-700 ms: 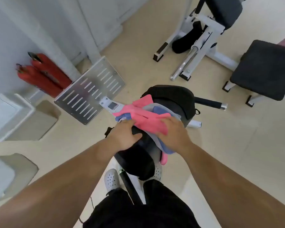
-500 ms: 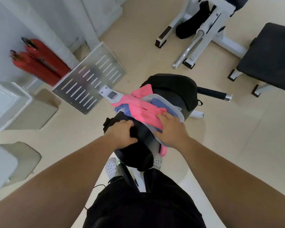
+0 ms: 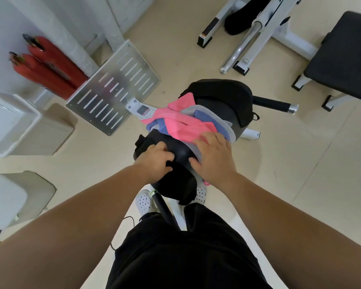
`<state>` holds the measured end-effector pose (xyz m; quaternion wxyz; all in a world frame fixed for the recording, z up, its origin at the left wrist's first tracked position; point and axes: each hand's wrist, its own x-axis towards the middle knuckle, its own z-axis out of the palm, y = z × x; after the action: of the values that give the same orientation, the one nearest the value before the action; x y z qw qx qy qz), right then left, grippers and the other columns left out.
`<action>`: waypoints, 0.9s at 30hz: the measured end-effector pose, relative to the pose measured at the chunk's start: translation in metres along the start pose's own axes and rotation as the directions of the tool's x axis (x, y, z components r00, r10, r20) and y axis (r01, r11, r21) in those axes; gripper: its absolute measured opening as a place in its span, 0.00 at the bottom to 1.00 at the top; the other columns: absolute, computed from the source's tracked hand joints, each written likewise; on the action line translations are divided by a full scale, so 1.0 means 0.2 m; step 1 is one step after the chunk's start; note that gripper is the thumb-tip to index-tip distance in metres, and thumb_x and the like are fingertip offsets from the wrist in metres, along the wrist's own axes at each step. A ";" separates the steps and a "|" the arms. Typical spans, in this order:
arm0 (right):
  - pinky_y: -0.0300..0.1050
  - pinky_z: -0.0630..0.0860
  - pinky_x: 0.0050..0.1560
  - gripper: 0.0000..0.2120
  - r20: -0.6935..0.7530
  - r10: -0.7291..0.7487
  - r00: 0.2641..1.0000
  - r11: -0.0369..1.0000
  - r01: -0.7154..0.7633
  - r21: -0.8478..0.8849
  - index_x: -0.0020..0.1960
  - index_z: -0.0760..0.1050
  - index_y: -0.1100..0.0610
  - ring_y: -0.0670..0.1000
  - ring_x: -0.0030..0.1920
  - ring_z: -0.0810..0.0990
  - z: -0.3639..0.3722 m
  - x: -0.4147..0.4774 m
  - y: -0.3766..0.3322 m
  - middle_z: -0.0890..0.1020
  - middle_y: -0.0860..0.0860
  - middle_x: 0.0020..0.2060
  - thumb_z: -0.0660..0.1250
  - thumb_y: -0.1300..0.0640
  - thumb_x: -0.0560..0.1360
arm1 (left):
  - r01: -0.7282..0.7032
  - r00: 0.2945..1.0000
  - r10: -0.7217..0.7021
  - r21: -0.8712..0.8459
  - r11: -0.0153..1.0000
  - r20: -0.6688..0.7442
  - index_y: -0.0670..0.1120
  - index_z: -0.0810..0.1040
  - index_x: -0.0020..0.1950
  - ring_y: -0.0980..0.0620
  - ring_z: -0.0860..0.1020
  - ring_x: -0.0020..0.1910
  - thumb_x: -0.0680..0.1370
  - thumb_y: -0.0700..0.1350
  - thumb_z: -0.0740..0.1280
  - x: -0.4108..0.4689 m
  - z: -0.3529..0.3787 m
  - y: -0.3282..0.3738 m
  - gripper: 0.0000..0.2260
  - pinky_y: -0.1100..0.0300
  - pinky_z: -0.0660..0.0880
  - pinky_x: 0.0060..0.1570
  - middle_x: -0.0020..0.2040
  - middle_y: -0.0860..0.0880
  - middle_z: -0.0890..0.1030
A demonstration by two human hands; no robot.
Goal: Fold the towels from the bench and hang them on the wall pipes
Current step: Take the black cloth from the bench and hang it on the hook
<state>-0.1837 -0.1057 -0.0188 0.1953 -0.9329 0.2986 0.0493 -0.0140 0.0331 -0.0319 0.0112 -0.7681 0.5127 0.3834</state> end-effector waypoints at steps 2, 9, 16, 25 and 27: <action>0.55 0.68 0.68 0.28 0.116 -0.082 0.990 0.992 0.070 0.105 0.67 0.75 0.49 0.57 0.66 0.73 -0.01 -0.02 -0.02 0.77 0.49 0.64 0.67 0.39 0.70 | -0.048 0.997 0.043 -0.081 0.996 -0.058 0.48 0.78 0.52 0.42 0.73 0.56 0.76 0.48 0.73 -0.05 -0.03 -0.01 0.08 0.46 0.74 0.57 0.55 0.50 0.70; 0.54 0.78 0.51 0.23 0.427 -0.233 0.874 0.935 0.081 0.344 0.62 0.75 0.50 0.56 0.53 0.81 -0.05 -0.05 -0.19 0.83 0.50 0.50 0.72 0.44 0.70 | -0.146 0.935 0.053 -0.244 0.959 -0.350 0.42 0.76 0.44 0.44 0.76 0.50 0.75 0.42 0.73 -0.36 -0.20 0.04 0.07 0.48 0.74 0.53 0.51 0.44 0.77; 0.43 0.68 0.33 0.09 0.502 -0.175 0.847 0.969 0.058 0.240 0.42 0.73 0.54 0.46 0.31 0.70 -0.22 -0.06 -0.16 0.73 0.45 0.35 0.70 0.52 0.76 | 0.107 0.717 -0.402 -0.479 0.871 -0.570 0.43 0.72 0.41 0.41 0.74 0.48 0.78 0.42 0.71 -0.60 -0.31 -0.08 0.10 0.46 0.73 0.49 0.45 0.42 0.76; 0.40 0.64 0.36 0.15 0.157 -0.082 0.984 0.901 0.007 0.433 0.33 0.71 0.47 0.43 0.30 0.70 -0.42 -0.06 -0.28 0.73 0.41 0.26 0.72 0.53 0.75 | 0.302 0.713 -0.594 -0.601 0.740 -0.373 0.45 0.72 0.38 0.38 0.78 0.45 0.77 0.44 0.71 -0.71 -0.22 -0.25 0.11 0.46 0.77 0.45 0.42 0.42 0.78; 0.39 0.70 0.39 0.09 0.124 -0.137 0.983 0.906 0.074 0.417 0.39 0.77 0.48 0.44 0.36 0.76 -0.49 -0.06 -0.39 0.78 0.43 0.32 0.72 0.49 0.76 | 0.359 0.734 -0.618 -0.612 0.705 -0.280 0.46 0.72 0.39 0.38 0.80 0.46 0.76 0.47 0.72 -0.73 -0.20 -0.27 0.11 0.47 0.79 0.46 0.41 0.45 0.79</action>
<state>-0.1515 -0.0803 0.0993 0.4114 -0.8793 0.2359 0.0448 0.0267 0.1562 0.0633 -0.2148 -0.9204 0.1460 0.2924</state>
